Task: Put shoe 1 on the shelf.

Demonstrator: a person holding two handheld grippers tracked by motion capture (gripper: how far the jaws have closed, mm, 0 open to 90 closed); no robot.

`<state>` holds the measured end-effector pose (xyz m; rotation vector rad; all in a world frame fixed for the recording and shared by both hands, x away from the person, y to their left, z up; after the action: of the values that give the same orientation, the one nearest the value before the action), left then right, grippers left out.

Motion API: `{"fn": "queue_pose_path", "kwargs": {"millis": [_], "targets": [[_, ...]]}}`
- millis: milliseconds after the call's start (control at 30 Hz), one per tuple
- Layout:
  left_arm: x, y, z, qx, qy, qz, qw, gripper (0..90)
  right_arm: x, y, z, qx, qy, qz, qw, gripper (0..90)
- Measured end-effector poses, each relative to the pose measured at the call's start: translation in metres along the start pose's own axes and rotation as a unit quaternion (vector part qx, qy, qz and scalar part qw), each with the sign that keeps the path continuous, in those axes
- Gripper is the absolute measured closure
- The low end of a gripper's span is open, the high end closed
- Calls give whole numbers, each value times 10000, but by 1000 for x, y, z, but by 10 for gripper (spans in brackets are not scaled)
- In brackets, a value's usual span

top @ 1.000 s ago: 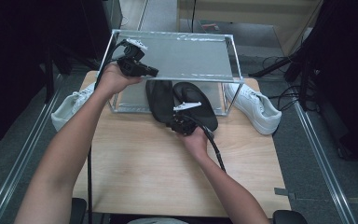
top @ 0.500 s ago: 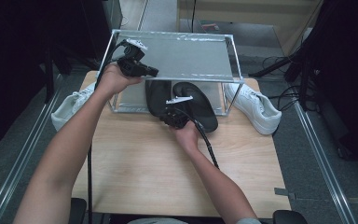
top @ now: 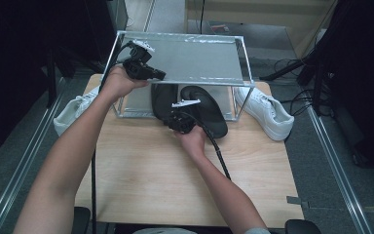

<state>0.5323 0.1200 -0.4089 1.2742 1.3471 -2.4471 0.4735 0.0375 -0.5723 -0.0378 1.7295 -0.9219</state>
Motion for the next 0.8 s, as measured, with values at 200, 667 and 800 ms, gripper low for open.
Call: {"fn": "queue_pose_path", "kwargs": {"millis": [200, 667, 800], "targets": [[0, 0, 0, 2, -13, -11, 10000, 897, 1, -12, -5, -60, -149, 11, 9999, 728], [0, 0, -1, -30, -44, -28, 10000, 895, 18, -49, 2, -243, -212, 93, 9994, 574], [0, 0, 0, -40, -48, -26, 10000, 895, 22, -61, 1, -428, -176, 152, 9988, 576]]}}
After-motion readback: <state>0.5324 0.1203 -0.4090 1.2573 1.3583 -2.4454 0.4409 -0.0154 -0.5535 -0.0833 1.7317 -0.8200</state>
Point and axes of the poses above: each handheld gripper's, and its own axes: y roughly forward along the jaws, x roughly out of its underside, z roughly to its right, the point moved 8 cm from there along y, roughly forward along the jaws, and after that the axes turned 15 degrees about -y, right-handed, at the moved point
